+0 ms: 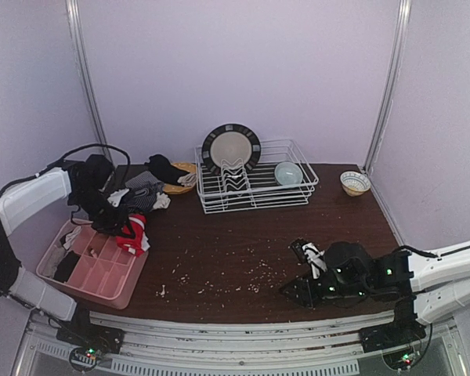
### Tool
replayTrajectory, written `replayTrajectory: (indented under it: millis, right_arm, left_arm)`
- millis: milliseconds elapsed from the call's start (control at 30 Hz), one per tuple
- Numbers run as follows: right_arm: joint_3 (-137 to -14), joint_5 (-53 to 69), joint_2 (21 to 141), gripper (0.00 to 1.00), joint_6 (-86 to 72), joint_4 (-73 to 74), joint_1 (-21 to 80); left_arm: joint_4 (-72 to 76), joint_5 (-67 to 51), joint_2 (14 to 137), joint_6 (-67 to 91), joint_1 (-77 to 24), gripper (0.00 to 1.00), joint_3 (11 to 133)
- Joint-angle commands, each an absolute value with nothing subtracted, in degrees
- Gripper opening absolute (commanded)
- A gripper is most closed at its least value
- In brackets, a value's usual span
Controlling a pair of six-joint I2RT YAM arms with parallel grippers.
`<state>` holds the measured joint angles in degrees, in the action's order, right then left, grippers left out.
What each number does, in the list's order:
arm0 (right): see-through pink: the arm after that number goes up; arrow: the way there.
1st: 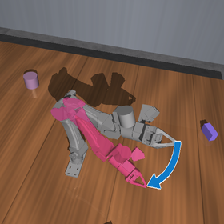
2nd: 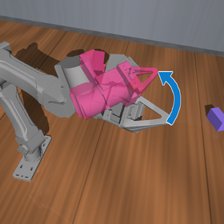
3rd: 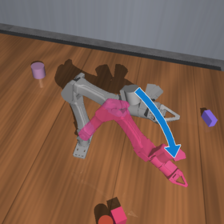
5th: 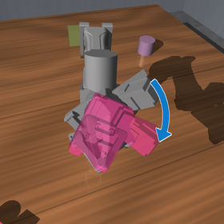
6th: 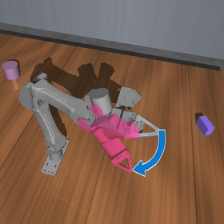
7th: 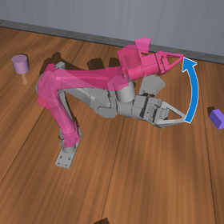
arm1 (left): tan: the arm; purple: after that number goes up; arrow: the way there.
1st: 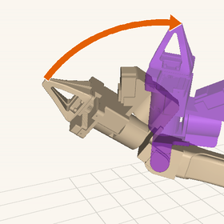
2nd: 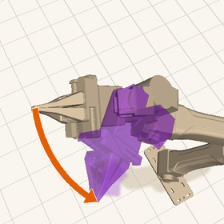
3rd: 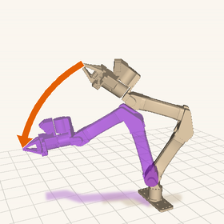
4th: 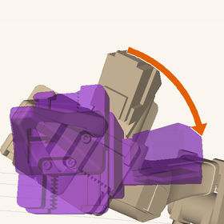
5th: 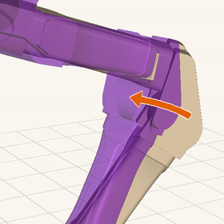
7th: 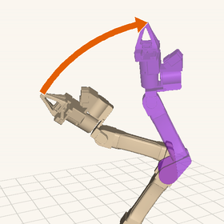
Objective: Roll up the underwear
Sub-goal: Place the underwear in the storage box.
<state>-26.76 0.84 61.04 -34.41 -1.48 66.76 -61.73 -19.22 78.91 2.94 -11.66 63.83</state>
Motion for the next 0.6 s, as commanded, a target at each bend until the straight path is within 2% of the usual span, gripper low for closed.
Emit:
replayTrajectory:
  millis: [0,167,333,567]
  right_arm:
    - [-28.8,-1.5,58.1,0.40,-32.6,1.2,65.6]
    - [-29.2,-1.9,54.8,0.40,-32.6,4.3,65.0]
    - [-28.0,-2.0,54.3,0.40,-33.2,3.3,64.6]
    - [-29.1,-0.2,57.6,0.40,-33.1,1.5,64.5]
  left_arm:
    - [-62.4,-19.8,86.1,0.6,-11.5,0.00,65.6]
    - [-62.5,-12.0,91.1,1.1,-11.6,0.00,65.7]
    - [-63.8,-5.5,88.4,1.0,-11.6,0.00,66.1]
    - [-65.4,-7.1,84.0,1.0,-11.6,0.00,66.9]
